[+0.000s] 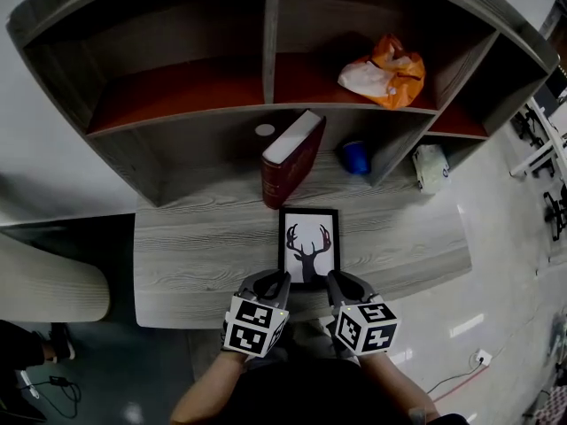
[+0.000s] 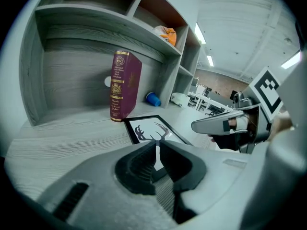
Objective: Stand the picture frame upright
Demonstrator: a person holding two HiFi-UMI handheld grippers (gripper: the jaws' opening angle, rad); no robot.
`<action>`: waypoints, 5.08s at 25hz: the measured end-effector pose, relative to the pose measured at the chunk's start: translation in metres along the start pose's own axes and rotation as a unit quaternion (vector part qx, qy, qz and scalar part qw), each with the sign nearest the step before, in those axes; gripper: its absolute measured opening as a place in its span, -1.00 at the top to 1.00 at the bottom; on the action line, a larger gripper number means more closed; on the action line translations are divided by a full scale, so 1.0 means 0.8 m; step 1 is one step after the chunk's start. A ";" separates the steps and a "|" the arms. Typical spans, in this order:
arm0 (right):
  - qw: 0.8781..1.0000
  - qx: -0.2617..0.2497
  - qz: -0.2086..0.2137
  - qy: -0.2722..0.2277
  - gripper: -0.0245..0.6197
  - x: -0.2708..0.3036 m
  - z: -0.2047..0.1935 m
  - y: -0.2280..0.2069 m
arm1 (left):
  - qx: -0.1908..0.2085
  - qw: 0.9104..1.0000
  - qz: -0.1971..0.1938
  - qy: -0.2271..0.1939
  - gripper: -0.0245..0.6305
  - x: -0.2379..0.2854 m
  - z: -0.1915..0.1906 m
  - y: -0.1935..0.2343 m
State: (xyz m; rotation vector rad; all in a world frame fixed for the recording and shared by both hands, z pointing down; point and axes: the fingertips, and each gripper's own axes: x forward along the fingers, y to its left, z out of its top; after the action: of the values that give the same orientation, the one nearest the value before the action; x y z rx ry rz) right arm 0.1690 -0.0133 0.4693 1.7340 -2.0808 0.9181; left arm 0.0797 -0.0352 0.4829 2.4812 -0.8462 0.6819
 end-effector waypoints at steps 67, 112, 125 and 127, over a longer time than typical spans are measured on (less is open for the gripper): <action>0.995 0.039 -0.008 0.093 0.59 0.113 -0.001 -0.097 | -0.094 0.990 0.074 0.072 0.58 0.100 -0.002 0.068; 0.993 -0.023 0.091 0.065 0.70 0.094 0.018 0.020 | -0.194 0.950 0.242 -0.037 0.73 -0.042 -0.014 0.097; 0.984 -0.072 0.155 0.057 0.70 0.100 0.040 0.083 | -0.221 0.922 0.306 -0.082 0.73 -0.102 -0.013 0.117; 0.982 -0.079 0.165 0.055 0.70 0.100 0.043 0.090 | -0.226 0.918 0.314 -0.086 0.73 -0.109 -0.013 0.119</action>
State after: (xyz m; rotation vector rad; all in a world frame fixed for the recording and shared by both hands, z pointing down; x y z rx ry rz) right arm 0.0871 -0.0912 0.4689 1.2528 -2.3366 0.8826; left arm -0.0459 -0.0600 0.4638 1.8569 -1.6890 0.3929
